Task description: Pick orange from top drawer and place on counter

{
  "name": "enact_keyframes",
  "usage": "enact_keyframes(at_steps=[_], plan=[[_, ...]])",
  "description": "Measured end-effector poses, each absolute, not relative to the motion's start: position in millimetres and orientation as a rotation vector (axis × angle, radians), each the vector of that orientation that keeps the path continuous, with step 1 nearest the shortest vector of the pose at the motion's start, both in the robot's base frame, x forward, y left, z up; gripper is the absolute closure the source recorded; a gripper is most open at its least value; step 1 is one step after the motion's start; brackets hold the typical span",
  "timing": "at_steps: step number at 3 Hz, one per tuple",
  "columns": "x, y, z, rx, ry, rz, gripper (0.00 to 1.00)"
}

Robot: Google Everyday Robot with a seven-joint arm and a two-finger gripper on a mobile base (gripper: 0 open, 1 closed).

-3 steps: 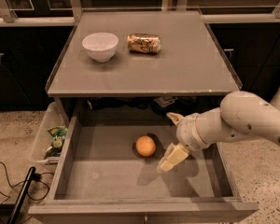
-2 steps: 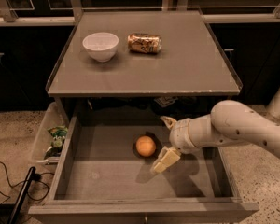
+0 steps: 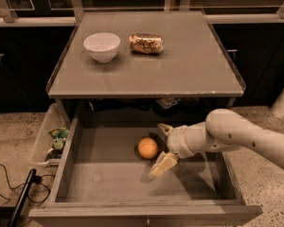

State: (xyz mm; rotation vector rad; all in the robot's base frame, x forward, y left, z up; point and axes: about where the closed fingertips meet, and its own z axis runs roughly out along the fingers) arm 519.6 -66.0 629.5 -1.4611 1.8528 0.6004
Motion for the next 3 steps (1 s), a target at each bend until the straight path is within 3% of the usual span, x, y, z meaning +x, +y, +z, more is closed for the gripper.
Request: enact_keyframes(at_steps=[2,3], plan=[[530,-50,614,-1.439,1.834,0.709,0.0],[530,-49,614,-1.439,1.833,0.71,0.19]])
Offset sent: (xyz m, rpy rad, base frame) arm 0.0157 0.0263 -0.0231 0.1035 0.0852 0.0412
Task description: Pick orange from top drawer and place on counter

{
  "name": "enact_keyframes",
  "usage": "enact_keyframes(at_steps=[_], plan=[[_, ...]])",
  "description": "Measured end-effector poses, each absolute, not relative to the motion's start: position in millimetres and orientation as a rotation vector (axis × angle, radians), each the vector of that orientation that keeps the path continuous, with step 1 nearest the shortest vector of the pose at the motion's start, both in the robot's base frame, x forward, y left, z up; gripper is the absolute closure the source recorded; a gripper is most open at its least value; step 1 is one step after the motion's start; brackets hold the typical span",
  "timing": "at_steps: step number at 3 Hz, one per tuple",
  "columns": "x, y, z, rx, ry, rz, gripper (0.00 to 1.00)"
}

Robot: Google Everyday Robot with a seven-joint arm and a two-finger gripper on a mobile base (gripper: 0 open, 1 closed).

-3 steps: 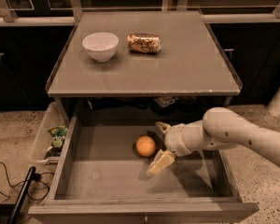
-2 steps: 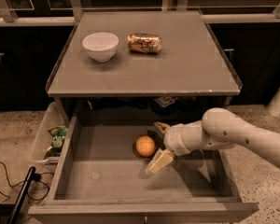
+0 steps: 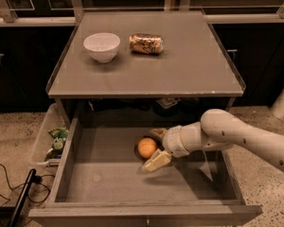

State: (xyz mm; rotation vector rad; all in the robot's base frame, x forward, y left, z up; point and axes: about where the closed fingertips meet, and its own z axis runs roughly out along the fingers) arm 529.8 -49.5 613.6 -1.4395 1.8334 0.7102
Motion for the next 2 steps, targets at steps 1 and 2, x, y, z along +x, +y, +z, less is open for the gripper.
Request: enact_keyframes(at_steps=[1,2], plan=[[529.8,-49.4,613.6,-1.44,1.833,0.71,0.42],[529.8,-49.5,613.6,-1.44,1.833,0.71,0.65]])
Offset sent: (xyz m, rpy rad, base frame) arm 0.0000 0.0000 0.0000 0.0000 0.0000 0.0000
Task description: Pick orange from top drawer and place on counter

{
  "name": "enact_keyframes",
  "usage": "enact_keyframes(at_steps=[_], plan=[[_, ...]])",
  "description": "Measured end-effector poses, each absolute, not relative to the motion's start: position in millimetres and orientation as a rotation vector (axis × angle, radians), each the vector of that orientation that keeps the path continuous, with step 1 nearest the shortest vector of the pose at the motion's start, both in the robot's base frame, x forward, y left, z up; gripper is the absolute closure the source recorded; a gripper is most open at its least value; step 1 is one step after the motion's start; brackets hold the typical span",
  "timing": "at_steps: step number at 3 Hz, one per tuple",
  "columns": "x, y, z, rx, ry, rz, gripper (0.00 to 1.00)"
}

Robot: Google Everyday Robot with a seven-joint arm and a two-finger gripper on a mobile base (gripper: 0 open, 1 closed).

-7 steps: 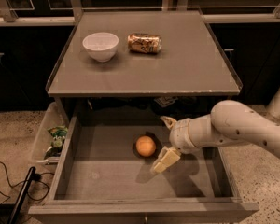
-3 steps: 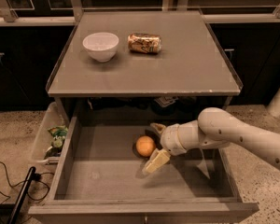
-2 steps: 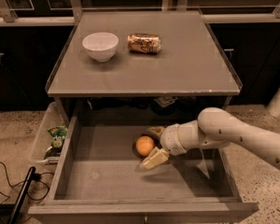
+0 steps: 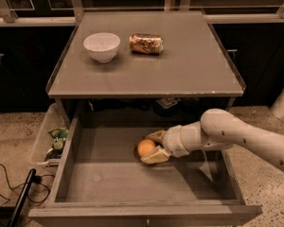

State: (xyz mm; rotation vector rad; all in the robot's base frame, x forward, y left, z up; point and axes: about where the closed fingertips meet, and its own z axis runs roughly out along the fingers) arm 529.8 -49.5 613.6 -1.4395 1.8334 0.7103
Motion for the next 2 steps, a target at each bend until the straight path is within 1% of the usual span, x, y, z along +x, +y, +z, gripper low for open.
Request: enact_keyframes(at_steps=[1,2], plan=[[516,-55,625,-1.439,1.861,0.709,0.88],[490,-63,669,-1.48,1.845,0.683,1.0]])
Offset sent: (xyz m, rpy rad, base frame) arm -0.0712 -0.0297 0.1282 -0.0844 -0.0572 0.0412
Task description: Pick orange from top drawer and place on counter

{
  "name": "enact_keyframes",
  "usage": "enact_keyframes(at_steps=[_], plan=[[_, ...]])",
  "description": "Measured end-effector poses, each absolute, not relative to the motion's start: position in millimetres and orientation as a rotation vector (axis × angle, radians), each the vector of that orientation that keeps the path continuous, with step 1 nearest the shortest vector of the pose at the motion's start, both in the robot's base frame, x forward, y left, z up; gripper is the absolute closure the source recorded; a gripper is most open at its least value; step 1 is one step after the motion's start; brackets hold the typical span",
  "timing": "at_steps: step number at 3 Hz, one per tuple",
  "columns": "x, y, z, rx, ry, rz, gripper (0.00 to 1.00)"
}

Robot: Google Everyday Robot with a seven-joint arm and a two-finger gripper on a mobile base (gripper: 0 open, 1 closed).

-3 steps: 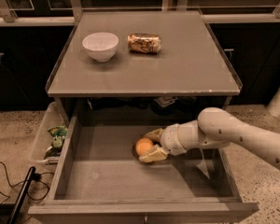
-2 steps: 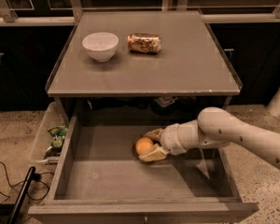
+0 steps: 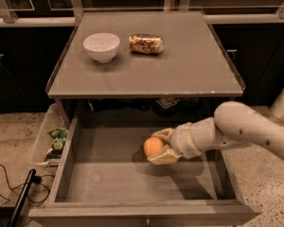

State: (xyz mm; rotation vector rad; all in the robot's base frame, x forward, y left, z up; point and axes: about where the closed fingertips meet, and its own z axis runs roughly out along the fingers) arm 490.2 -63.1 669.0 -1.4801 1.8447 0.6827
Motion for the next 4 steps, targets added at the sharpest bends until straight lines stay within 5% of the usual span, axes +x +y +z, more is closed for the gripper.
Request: enact_keyframes(at_steps=[2,4], plan=[[477,-94,809,-1.535,1.789,0.478,1.0],[479,-94,823,-1.537,1.77,0.456,1.0]])
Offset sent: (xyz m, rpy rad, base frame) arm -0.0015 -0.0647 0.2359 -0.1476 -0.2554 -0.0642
